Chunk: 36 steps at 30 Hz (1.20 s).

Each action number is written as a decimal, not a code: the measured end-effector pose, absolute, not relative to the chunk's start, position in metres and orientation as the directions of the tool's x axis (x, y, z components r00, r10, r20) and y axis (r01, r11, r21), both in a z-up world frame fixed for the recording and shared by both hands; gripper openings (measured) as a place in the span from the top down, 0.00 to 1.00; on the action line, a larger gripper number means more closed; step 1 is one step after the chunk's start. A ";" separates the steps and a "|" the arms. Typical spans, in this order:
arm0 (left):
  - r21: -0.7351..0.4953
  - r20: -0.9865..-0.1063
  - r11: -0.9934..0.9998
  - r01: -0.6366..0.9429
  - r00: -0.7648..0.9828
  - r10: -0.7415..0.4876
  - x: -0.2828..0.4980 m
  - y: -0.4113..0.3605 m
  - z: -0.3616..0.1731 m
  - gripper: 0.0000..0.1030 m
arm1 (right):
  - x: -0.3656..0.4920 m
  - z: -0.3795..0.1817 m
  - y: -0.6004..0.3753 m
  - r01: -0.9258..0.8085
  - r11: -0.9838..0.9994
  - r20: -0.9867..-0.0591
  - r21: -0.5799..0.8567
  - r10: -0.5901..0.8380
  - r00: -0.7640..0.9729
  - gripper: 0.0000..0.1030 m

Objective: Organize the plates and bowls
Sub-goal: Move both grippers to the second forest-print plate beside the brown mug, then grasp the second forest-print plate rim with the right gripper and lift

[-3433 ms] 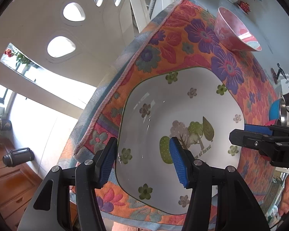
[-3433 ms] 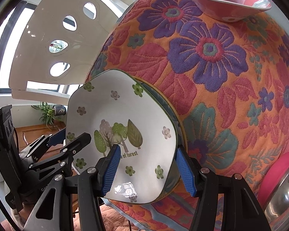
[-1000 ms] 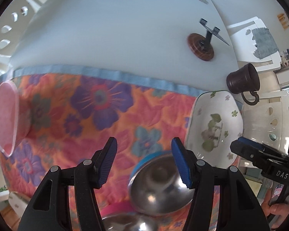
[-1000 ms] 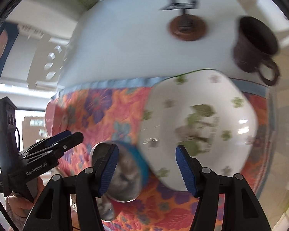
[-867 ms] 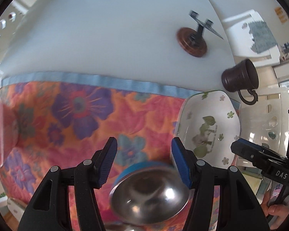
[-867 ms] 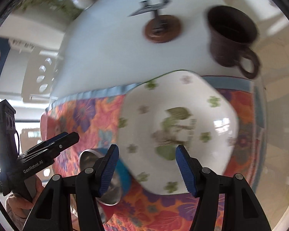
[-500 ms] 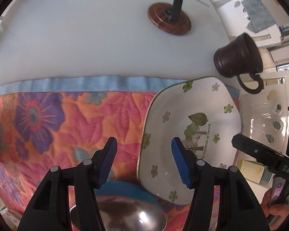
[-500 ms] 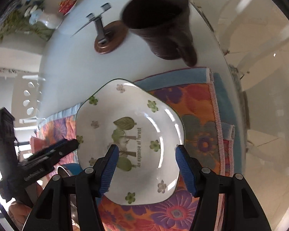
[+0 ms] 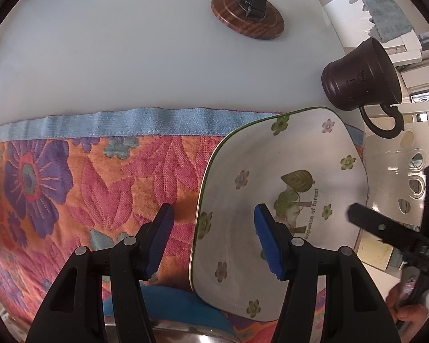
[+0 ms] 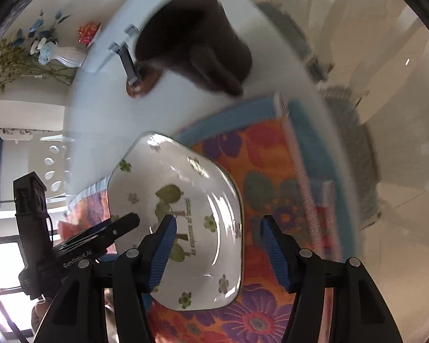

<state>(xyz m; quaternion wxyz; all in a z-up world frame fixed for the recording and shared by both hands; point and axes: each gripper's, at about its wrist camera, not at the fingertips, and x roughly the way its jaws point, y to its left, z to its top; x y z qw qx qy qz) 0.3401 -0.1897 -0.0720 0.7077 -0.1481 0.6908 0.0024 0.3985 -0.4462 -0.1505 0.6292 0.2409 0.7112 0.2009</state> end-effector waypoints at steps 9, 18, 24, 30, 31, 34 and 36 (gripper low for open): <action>-0.226 -0.973 0.955 -0.190 0.080 -0.215 0.341 -0.190 -0.074 0.50 | 0.401 -0.162 -0.435 0.072 0.762 -0.758 0.644 0.648 -0.081 0.42; -0.228 -0.972 0.961 -0.157 0.085 -0.217 0.347 -0.205 -0.077 0.54 | 0.403 -0.152 -0.408 -0.042 0.807 -0.807 0.589 0.584 -0.090 0.42; -0.245 -0.967 0.960 -0.139 0.107 -0.232 0.344 -0.208 -0.067 0.54 | 0.404 -0.151 -0.409 -0.041 0.818 -0.818 0.573 0.568 -0.090 0.42; -0.262 -0.960 0.954 -0.145 0.139 -0.242 0.342 -0.200 -0.050 0.54 | 0.412 -0.130 -0.411 -0.061 0.818 -0.820 0.572 0.569 -0.066 0.41; -0.265 -0.959 0.952 -0.151 0.142 -0.244 0.341 -0.197 -0.049 0.54 | 0.413 -0.126 -0.412 -0.069 0.816 -0.818 0.574 0.571 -0.059 0.41; -0.284 -0.953 0.943 -0.175 0.156 -0.258 0.337 -0.187 -0.042 0.54 | 0.414 -0.110 -0.407 -0.092 0.812 -0.817 0.577 0.576 -0.040 0.41; -0.292 -0.951 0.938 -0.187 0.166 -0.262 0.335 -0.182 -0.036 0.54 | 0.413 -0.100 -0.404 -0.105 0.806 -0.812 0.582 0.582 -0.030 0.41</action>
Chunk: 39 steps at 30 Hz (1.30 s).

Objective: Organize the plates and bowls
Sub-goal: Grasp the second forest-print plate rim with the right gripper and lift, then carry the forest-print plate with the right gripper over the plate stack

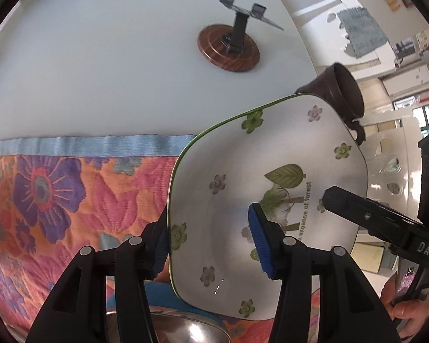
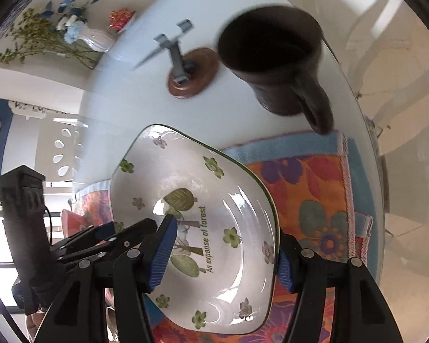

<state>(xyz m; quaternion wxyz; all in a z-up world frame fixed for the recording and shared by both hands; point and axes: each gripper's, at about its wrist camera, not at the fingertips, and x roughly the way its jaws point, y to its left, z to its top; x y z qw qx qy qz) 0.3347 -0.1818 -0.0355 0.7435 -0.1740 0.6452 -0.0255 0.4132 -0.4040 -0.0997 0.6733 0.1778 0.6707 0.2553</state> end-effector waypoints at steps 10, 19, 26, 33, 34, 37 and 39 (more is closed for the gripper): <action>-0.329 -0.929 0.923 -0.200 0.244 -0.278 0.327 -0.165 0.001 0.54 | 0.414 -0.054 -0.394 -0.150 0.799 -0.806 0.583 0.592 0.023 0.41; -0.333 -0.919 0.915 -0.229 0.296 -0.260 0.302 -0.135 0.029 0.53 | 0.400 -0.022 -0.370 -0.204 0.788 -0.802 0.581 0.597 0.025 0.40; -0.332 -0.921 0.899 -0.285 0.303 -0.245 0.271 -0.102 0.037 0.52 | 0.378 -0.008 -0.337 -0.244 0.767 -0.791 0.594 0.612 -0.005 0.40; -0.330 -0.920 0.881 -0.339 0.322 -0.221 0.229 -0.067 0.044 0.52 | 0.351 0.003 -0.294 -0.299 0.757 -0.799 0.582 0.600 -0.038 0.40; -0.329 -0.920 0.879 -0.346 0.326 -0.216 0.224 -0.062 0.046 0.52 | 0.347 0.004 -0.288 -0.304 0.752 -0.798 0.584 0.601 -0.044 0.40; -0.335 -0.917 0.867 -0.369 0.340 -0.209 0.206 -0.045 0.050 0.52 | 0.337 0.007 -0.272 -0.323 0.742 -0.796 0.587 0.603 -0.061 0.40; -0.338 -0.915 0.860 -0.382 0.349 -0.205 0.196 -0.034 0.053 0.52 | 0.328 0.010 -0.258 -0.340 0.734 -0.794 0.588 0.604 -0.071 0.40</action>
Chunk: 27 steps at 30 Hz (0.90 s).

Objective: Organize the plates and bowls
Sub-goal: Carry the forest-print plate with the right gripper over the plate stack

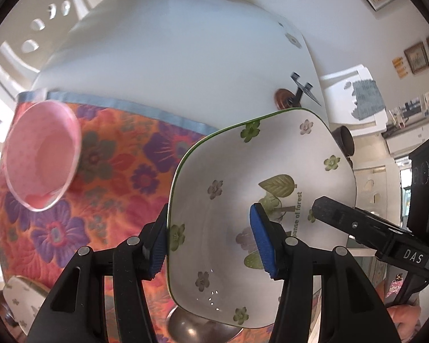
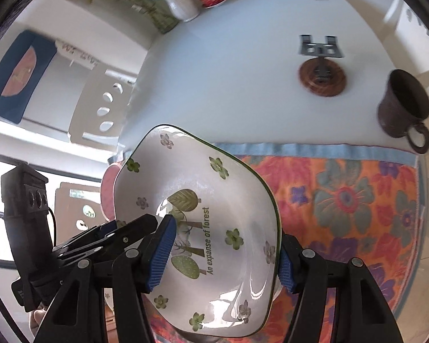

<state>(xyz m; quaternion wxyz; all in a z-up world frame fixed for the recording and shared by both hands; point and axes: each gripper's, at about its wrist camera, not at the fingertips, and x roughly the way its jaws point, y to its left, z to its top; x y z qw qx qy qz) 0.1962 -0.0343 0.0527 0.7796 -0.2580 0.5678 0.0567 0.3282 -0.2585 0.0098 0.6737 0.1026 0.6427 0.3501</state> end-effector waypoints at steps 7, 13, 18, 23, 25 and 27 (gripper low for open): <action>-0.337 -0.913 0.846 -0.413 0.361 -0.188 0.163 -0.003 0.058 0.52 | 0.304 0.019 -0.224 -0.377 0.708 -0.786 0.597 0.610 -0.098 0.40; -0.338 -0.916 0.835 -0.433 0.356 -0.186 0.134 0.024 0.057 0.52 | 0.278 0.023 -0.194 -0.399 0.703 -0.793 0.588 0.598 -0.116 0.40; -0.344 -0.915 0.830 -0.439 0.356 -0.192 0.112 0.042 0.056 0.52 | 0.258 0.024 -0.172 -0.407 0.699 -0.795 0.588 0.591 -0.132 0.40; -0.350 -0.912 0.821 -0.452 0.363 -0.189 0.086 0.063 0.056 0.52 | 0.239 0.026 -0.149 -0.412 0.690 -0.792 0.595 0.591 -0.154 0.40; -0.350 -0.913 0.816 -0.461 0.363 -0.187 0.076 0.072 0.055 0.52 | 0.230 0.027 -0.140 -0.418 0.685 -0.792 0.596 0.589 -0.163 0.40; -0.350 -0.914 0.807 -0.475 0.363 -0.183 0.065 0.082 0.054 0.52 | 0.223 0.028 -0.132 -0.425 0.681 -0.791 0.596 0.588 -0.169 0.40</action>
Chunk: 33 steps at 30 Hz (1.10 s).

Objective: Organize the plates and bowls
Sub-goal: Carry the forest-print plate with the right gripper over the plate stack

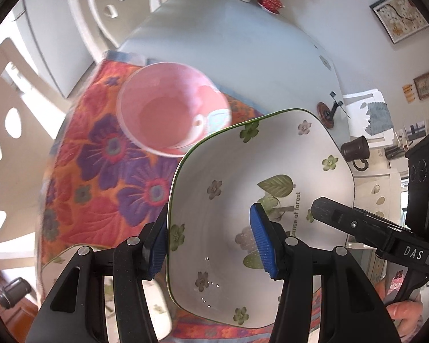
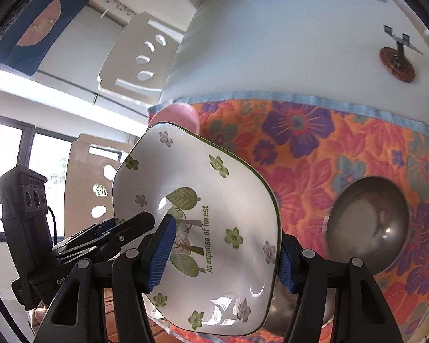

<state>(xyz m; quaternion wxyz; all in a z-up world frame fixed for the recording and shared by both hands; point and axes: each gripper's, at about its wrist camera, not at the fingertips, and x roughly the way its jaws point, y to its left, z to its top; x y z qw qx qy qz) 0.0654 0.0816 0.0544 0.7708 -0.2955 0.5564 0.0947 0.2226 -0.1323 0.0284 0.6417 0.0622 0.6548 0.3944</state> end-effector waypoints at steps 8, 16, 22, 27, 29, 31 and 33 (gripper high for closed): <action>-0.364 -0.910 0.775 -0.516 0.375 -0.178 0.027 0.116 0.051 0.52 | 0.186 0.030 -0.092 -0.461 0.668 -0.802 0.585 0.562 -0.204 0.40; -0.361 -0.914 0.756 -0.546 0.368 -0.170 -0.005 0.142 0.043 0.52 | 0.156 0.029 -0.061 -0.485 0.658 -0.810 0.576 0.539 -0.230 0.40; -0.365 -0.918 0.732 -0.575 0.353 -0.180 -0.029 0.156 0.029 0.52 | 0.136 0.023 -0.039 -0.504 0.651 -0.817 0.568 0.519 -0.251 0.40; -0.368 -0.920 0.715 -0.594 0.345 -0.187 -0.047 0.166 0.020 0.52 | 0.119 0.014 -0.025 -0.511 0.646 -0.821 0.566 0.499 -0.278 0.40; -0.368 -0.920 0.714 -0.596 0.342 -0.189 -0.054 0.169 0.016 0.52 | 0.115 0.011 -0.021 -0.515 0.645 -0.822 0.565 0.492 -0.286 0.40; -0.370 -0.920 0.713 -0.595 0.340 -0.193 -0.061 0.171 0.013 0.52 | 0.109 0.009 -0.017 -0.520 0.642 -0.823 0.564 0.487 -0.291 0.40; -0.370 -0.921 0.711 -0.598 0.337 -0.196 -0.068 0.173 0.009 0.52 | 0.104 0.006 -0.014 -0.522 0.640 -0.824 0.563 0.482 -0.298 0.40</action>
